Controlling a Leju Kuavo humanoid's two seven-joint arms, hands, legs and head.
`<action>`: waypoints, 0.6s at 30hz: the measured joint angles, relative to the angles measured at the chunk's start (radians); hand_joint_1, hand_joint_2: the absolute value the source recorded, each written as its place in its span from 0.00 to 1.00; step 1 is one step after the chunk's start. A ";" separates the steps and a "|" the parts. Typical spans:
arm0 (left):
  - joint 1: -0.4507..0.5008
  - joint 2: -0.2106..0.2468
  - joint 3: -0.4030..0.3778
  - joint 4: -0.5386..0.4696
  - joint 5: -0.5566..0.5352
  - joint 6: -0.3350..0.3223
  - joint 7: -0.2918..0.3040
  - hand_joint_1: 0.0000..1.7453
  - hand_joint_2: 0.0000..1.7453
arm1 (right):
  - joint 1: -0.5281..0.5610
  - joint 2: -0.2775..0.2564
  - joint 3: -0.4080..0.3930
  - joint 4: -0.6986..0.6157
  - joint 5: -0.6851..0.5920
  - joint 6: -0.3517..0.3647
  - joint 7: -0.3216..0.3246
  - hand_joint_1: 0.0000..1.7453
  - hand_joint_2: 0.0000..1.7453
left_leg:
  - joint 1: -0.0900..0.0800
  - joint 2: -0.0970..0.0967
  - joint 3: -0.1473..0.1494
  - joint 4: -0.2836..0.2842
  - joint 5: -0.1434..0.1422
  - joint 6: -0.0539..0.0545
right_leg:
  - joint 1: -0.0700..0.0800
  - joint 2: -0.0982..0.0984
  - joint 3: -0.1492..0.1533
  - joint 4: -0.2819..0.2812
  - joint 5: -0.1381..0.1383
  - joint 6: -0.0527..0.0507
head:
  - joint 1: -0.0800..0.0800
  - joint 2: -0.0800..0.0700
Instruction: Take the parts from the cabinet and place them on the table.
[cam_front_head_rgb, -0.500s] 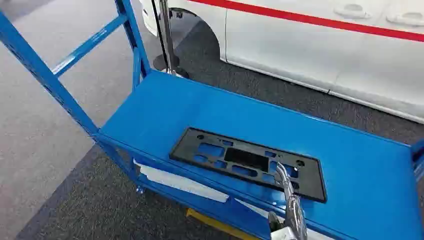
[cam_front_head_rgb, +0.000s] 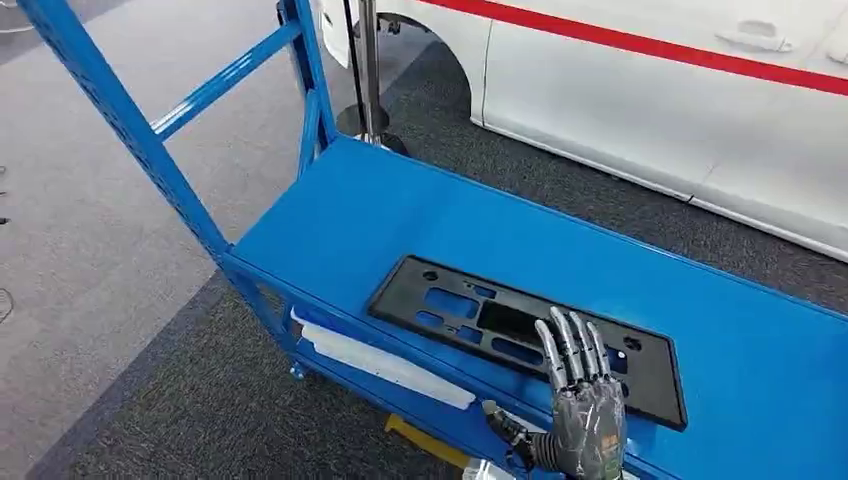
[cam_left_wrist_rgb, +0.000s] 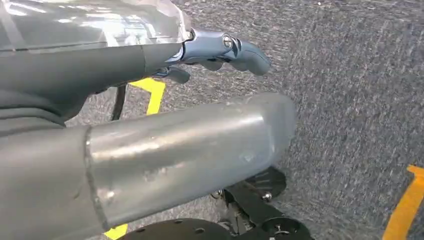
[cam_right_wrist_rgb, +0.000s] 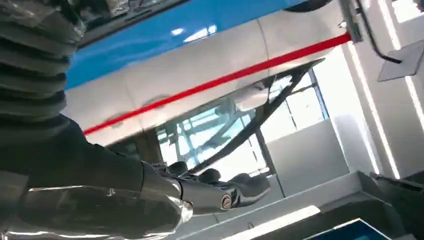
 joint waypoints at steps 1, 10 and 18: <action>0.000 0.000 0.000 0.000 -0.005 0.000 0.000 0.00 0.00 | -0.005 0.012 -0.016 0.003 0.007 0.000 -0.005 0.00 1.00 | 0.002 0.000 0.000 -0.002 0.002 -0.005 | 0.003 0.000 -0.002 0.001 0.000 -0.004 | 0.000 0.000; 0.006 0.000 0.027 0.000 -0.028 -0.014 0.002 0.00 0.00 | -0.016 0.049 -0.040 0.039 -0.603 0.085 -0.089 0.00 0.00 | 0.013 0.013 -0.126 0.280 -0.117 -0.039 | 0.000 -0.017 0.000 -0.009 0.009 -0.032 | 0.000 0.000; 0.005 0.002 0.041 0.000 -0.029 -0.015 -0.001 0.00 0.00 | -0.016 0.046 -0.023 0.047 -0.645 0.102 -0.101 0.00 0.00 | 0.008 0.014 0.009 -0.008 -0.004 0.001 | 0.007 -0.017 0.003 -0.005 0.004 0.003 | 0.000 0.000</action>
